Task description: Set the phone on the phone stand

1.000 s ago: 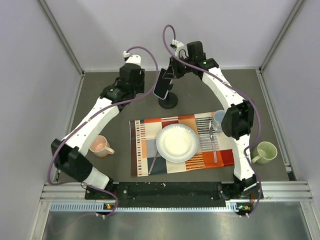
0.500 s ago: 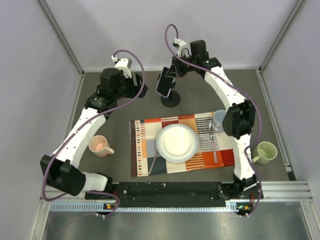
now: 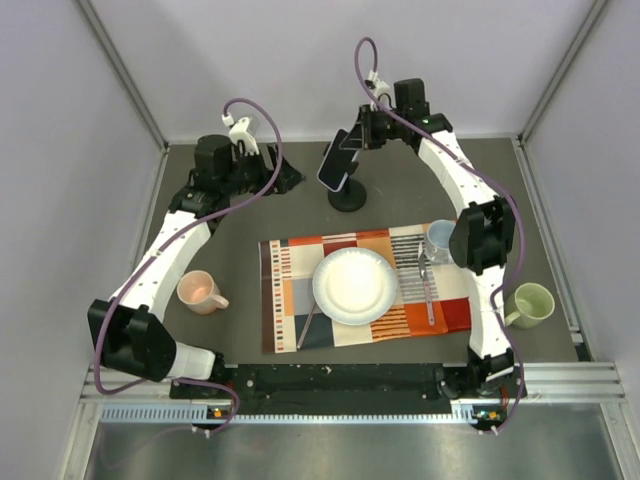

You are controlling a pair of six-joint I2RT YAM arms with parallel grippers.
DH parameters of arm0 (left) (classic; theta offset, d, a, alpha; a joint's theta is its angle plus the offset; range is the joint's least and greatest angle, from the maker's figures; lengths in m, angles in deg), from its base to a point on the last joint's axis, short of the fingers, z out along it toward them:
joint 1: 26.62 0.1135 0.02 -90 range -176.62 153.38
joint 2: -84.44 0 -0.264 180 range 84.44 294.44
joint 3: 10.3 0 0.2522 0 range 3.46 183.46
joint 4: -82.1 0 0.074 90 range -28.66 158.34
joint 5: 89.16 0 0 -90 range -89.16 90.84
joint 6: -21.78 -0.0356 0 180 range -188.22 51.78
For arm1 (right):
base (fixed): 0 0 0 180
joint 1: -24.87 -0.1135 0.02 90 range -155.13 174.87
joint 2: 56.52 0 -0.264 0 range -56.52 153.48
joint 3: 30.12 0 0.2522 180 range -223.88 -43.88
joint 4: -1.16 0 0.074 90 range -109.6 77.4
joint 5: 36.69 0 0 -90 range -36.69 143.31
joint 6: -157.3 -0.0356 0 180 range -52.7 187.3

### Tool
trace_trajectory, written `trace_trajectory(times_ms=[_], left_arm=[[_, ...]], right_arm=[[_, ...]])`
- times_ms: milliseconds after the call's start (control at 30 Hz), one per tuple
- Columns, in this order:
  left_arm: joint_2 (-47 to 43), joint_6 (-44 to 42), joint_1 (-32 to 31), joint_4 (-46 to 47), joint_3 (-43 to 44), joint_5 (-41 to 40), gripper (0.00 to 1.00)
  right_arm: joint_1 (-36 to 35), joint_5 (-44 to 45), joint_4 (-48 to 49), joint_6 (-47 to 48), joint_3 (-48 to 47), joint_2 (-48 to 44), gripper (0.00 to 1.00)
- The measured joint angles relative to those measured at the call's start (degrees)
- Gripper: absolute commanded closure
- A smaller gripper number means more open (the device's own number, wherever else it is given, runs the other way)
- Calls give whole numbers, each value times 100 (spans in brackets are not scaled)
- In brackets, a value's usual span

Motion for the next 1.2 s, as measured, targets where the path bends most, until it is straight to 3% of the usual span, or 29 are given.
trace_trajectory(times_ms=[133, 267, 467, 567, 767, 1100, 1200], left_arm=[[0, 90, 0, 52, 0, 116, 21], [-7, 122, 0, 57, 0, 181, 21], [-24, 118, 0, 28, 0, 192, 21], [-107, 105, 0, 0, -11, 192, 21], [-415, 33, 0, -46, -188, 186, 20], [-761, 151, 0, -11, -767, 409, 15], [-933, 225, 0, 17, -984, 522, 14]], right_arm=[[11, 28, 55, -289, -4, 24, 98], [33, 0, 61, -452, -11, 33, 63], [109, 168, -192, -533, -15, 52, 40], [149, 221, -284, -529, -17, 52, 32], [188, 101, -173, -503, 468, -164, 30], [188, 59, 1029, -697, 2796, -1427, 30], [190, 66, 1650, -876, 3355, -1753, 37]])
